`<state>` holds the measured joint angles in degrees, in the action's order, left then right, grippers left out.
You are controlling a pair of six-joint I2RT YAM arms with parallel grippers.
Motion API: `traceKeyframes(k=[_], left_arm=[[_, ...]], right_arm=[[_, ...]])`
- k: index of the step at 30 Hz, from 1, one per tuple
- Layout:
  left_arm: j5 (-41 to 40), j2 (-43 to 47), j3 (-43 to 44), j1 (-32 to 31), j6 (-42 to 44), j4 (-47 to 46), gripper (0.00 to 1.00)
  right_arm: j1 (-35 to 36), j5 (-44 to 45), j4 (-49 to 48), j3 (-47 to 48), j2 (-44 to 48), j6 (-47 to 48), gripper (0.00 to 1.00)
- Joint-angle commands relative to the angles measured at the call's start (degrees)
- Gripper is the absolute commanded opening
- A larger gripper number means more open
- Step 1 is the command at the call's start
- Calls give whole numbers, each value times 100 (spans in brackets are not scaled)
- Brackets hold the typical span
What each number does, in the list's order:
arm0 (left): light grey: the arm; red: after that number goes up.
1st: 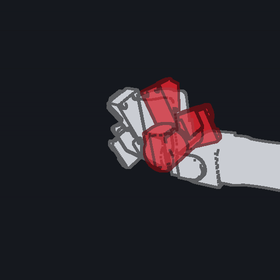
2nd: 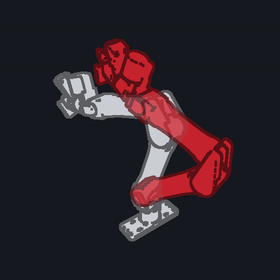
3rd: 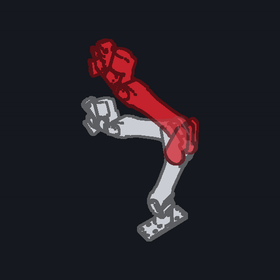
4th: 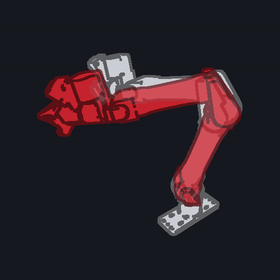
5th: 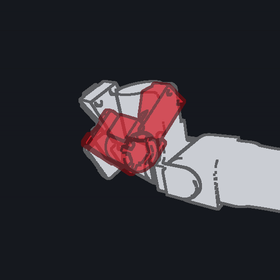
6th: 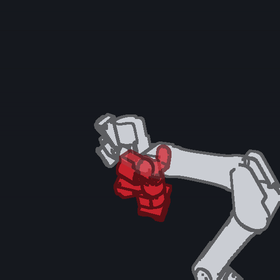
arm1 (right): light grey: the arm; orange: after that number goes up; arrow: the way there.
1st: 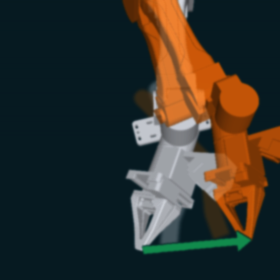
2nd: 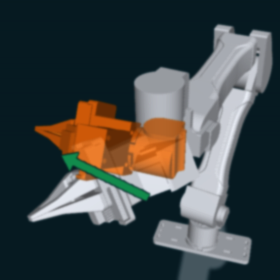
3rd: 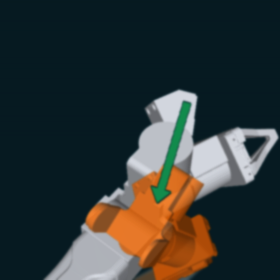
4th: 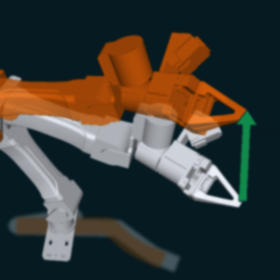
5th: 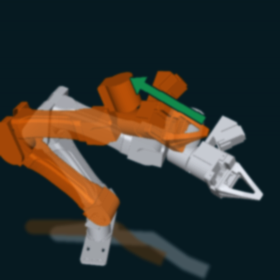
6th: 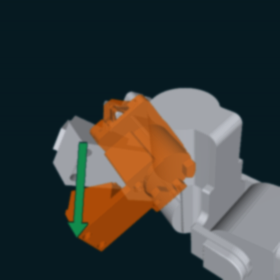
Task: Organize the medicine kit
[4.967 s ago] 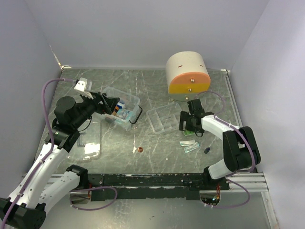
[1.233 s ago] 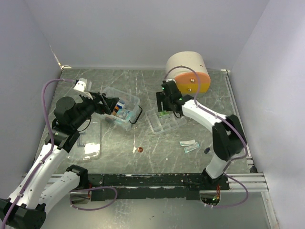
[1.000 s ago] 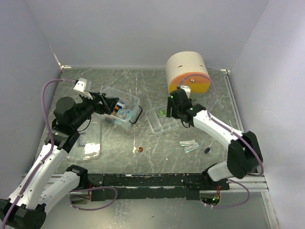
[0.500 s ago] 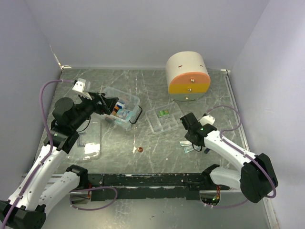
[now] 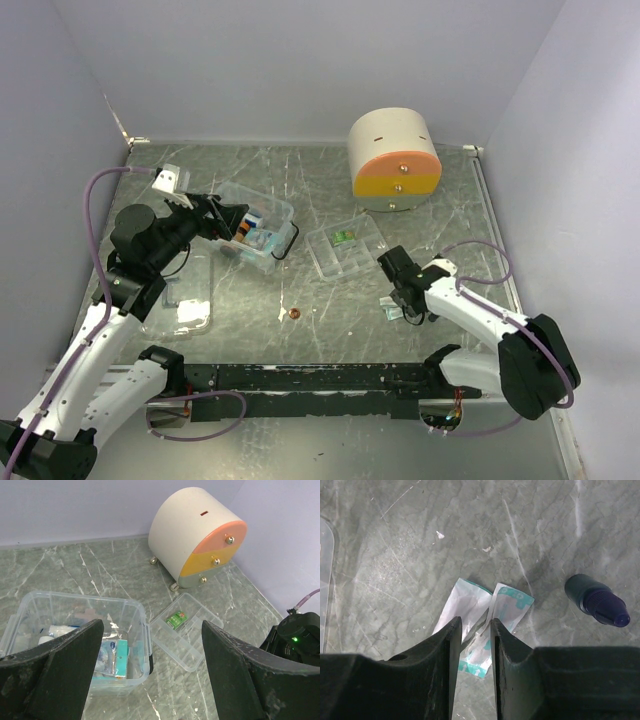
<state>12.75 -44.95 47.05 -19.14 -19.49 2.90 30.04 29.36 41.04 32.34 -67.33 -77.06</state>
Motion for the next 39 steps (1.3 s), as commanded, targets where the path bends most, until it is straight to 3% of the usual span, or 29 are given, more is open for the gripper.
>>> traceKeyframes(k=[1,9,12,18,34,39], left_arm=[[59,-3,-44,68,-20,-147,90],[87,-8,-48,76,-25,-162,90],[87,-23,-51,77,-29,-169,90],[78,-9,-42,85,-29,-159,90],[67,-11,-38,88,-20,-155,90],[78,-5,-47,88,-29,-154,90]], right_arm=[[-37,157,50,-68,-51,-295,29],[-45,225,140,98,70,-185,28],[-45,116,-269,55,206,169,29],[-43,-208,-748,46,12,464,43],[-45,129,-515,460,-545,941,36],[-47,405,-90,810,-468,1166,50]])
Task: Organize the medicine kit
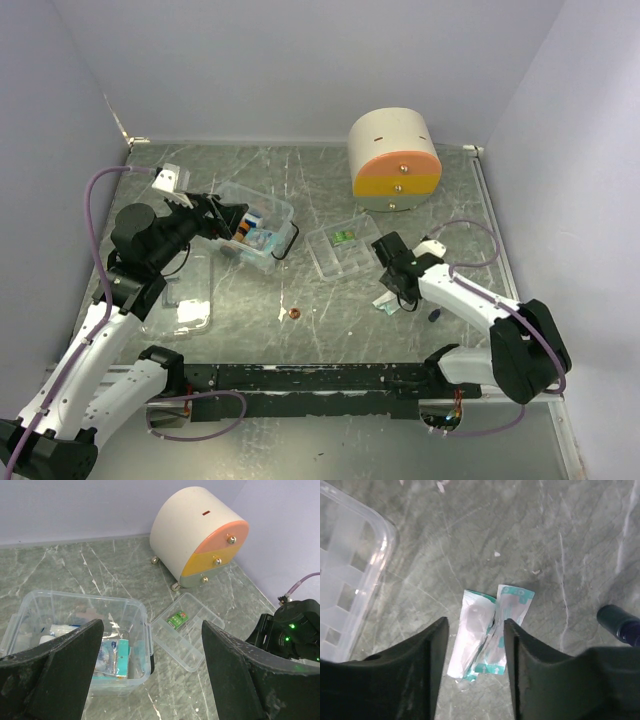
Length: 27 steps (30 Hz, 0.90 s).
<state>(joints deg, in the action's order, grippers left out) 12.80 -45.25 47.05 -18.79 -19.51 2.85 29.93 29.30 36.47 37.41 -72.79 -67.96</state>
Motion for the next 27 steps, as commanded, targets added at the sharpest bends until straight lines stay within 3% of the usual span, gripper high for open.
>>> traceKeyframes(k=[1,4,13,22,25,27], left_arm=[[72,31,-47,59,-27,-151,90],[81,32,-47,59,-27,-158,90],[69,23,-48,59,-27,-137,90],[60,36,-47,59,-10,-124,90],[49,34,-38,60,-9,-111,90],[47,45,-38,59,-2,-110,90]], right_arm=[[-32,430,403,338,104,281,52],[-35,264,200,300,201,492,53],[-32,-608,-537,30,-281,758,40],[-33,-727,-572,-22,-767,670,38],[-33,-736,-686,-8,-899,805,30],[-35,-733,-737,45,-991,929,18]])
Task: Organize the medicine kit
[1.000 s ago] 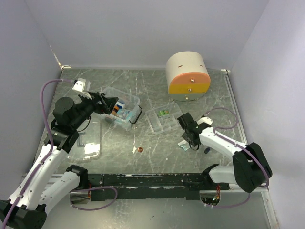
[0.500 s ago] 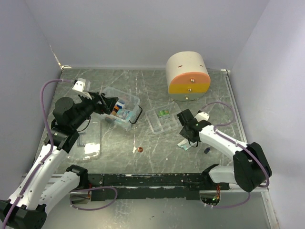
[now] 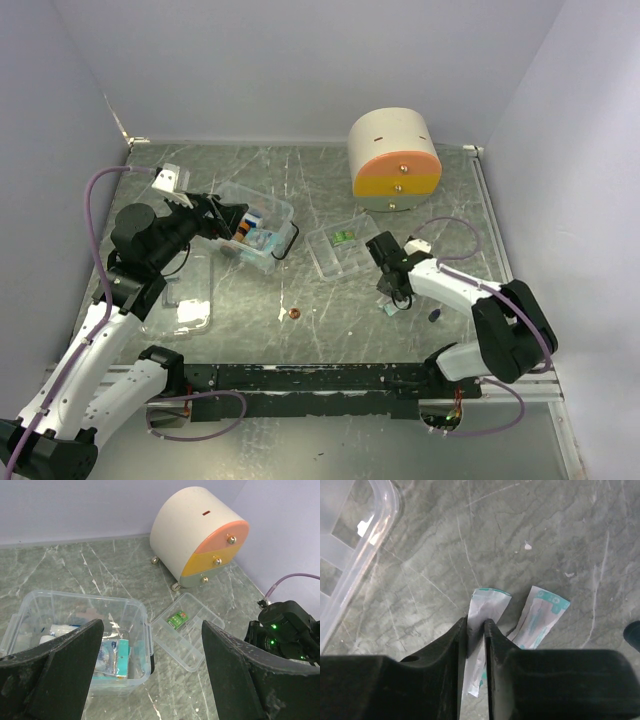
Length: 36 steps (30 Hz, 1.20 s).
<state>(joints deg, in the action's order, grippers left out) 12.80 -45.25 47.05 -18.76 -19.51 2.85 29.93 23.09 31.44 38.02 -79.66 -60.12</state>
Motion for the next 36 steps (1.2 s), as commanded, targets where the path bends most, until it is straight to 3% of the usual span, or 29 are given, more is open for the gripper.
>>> traceKeyframes(k=[1,5,13,24,31,36], left_arm=[[39,50,-39,57,-1,-102,90],[25,55,-38,57,0,-92,90],[15,34,-42,64,-14,-113,90],[-73,59,-26,75,26,-49,90],[-78,47,-23,83,35,-33,90],[-53,37,-25,101,34,-55,90]], right_arm=[[-32,-100,-233,24,-334,194,14],[-27,-77,-260,272,-183,501,7],[202,-77,-617,1031,113,1425,8],[604,-1441,-2621,2192,-927,4055,6],[629,-2345,-3029,2472,-1659,4707,6],[701,-2449,-3105,2518,-1954,4934,6]])
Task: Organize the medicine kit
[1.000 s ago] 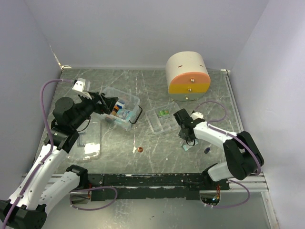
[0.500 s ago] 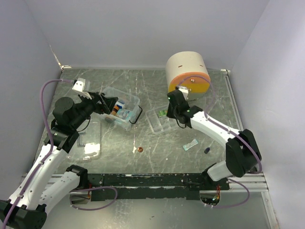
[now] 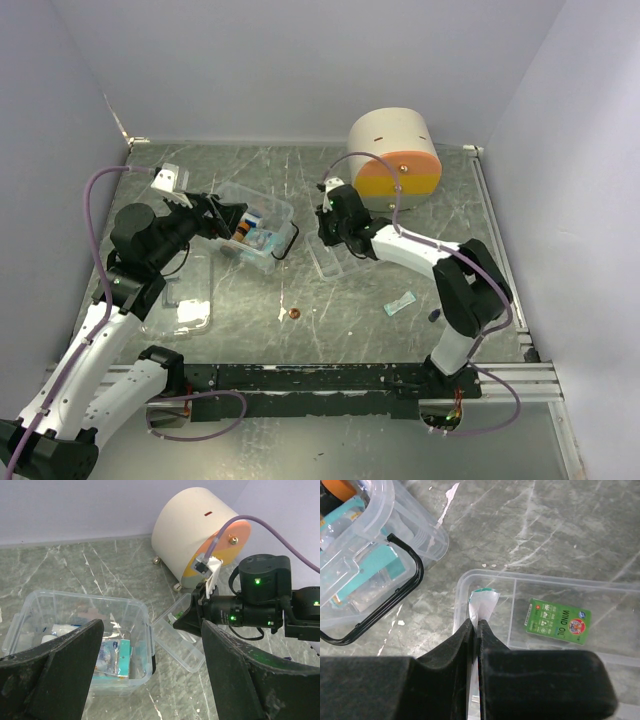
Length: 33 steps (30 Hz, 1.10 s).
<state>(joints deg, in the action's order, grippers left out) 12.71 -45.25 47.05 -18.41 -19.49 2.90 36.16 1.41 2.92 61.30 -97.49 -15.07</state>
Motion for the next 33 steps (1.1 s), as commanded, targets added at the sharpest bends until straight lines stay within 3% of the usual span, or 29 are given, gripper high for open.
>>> traceKeyframes(k=[1,14,19,23,28,33], left_arm=[[-48,40,-24,66,32,-61,90],[-30,53,-37,84,24,-63,90],[-39,57,-33,84,24,-54,90],[-25,60,-39,91,24,-60,90],[-22,68,-39,92,16,-57,90],[-9,78,-47,92,0,-73,90]], right_arm=[[104,-218,-229,218,-219,446,6],[276,673,149,493,-833,551,9],[315,835,466,628,-881,343,24],[312,586,430,556,-559,65,35],[312,957,772,501,-135,-441,36],[304,1888,1424,151,524,-1276,35]])
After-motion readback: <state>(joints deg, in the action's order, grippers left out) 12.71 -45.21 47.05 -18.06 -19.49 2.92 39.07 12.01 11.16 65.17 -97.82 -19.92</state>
